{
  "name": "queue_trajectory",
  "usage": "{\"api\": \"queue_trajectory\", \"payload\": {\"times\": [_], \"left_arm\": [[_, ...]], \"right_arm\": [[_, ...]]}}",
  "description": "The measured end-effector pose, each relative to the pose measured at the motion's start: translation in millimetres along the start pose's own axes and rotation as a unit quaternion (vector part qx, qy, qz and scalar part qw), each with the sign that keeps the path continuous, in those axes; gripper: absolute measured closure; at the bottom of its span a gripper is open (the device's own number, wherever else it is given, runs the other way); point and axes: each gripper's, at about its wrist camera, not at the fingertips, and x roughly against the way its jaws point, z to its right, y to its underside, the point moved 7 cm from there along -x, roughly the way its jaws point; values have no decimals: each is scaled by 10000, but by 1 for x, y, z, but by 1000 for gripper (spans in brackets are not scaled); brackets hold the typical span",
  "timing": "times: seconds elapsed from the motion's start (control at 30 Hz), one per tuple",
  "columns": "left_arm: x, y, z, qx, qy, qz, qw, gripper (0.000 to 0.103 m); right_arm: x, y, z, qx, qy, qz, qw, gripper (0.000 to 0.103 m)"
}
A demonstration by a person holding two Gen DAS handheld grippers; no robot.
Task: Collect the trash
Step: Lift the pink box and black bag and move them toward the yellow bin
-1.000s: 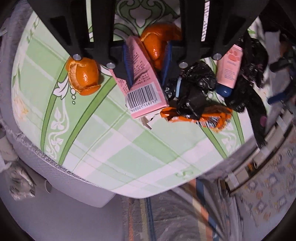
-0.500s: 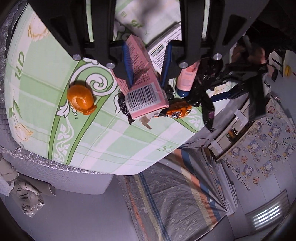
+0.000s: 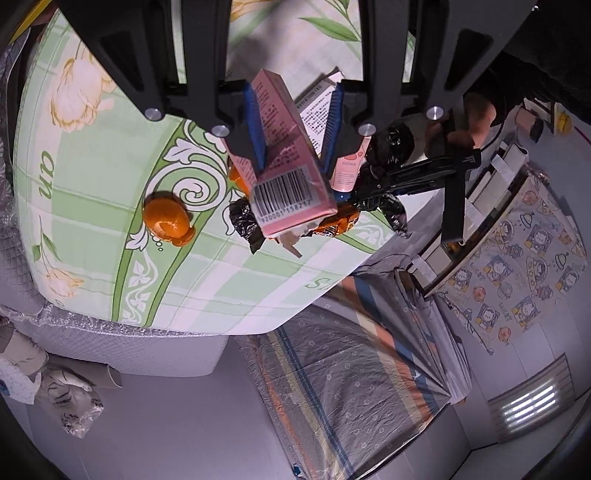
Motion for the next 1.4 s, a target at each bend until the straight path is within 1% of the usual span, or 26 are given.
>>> {"api": "queue_trajectory", "payload": {"times": [0.03, 0.17, 0.3, 0.4, 0.5, 0.57, 0.63, 0.77, 0.9, 1.07, 1.17, 1.27, 1.4], "left_arm": [[4, 0, -1, 26, 35, 34, 10000, 83], [26, -1, -3, 90, 112, 254, 9996, 84], [62, -8, 6, -45, 151, 699, 9974, 84], [84, -15, 20, -284, 101, 999, 9945, 84], [100, -21, 44, -655, 11, 1257, 9899, 84], [103, -22, 58, -793, 66, 1290, 9884, 84], [103, -22, 74, -934, 161, 1259, 9875, 84], [104, -18, 98, -1185, 268, 1310, 9839, 84], [105, -14, 126, -1403, 539, 1303, 9800, 84], [105, -7, 167, -1755, 842, 1299, 9722, 84], [107, -5, 198, -1986, 1053, 1335, 9652, 84], [109, -3, 220, -2147, 1213, 1365, 9595, 84], [110, -1, 256, -2398, 1423, 1430, 9496, 84]], "right_arm": [[1, 1, 1, -25, 3, 2, 10000, 75], [8, 6, 3, -141, 17, 83, 9999, 75], [18, 9, 1, -212, 33, 200, 9996, 75], [27, 10, 1, -282, 30, 314, 9991, 75], [36, 11, -1, -316, 11, 411, 9987, 75], [41, 14, -4, -334, 14, 459, 9984, 75], [45, 18, -6, -390, -74, 476, 9981, 75], [52, 28, -6, -485, -52, 525, 9974, 75], [62, 38, -2, -611, 59, 607, 9963, 75], [83, 49, 11, -837, 215, 789, 9931, 75], [100, 52, 21, -984, 351, 947, 9900, 75], [116, 56, 32, -1098, 542, 1098, 9864, 75], [143, 61, 48, -1232, 827, 1328, 9800, 75]]}}
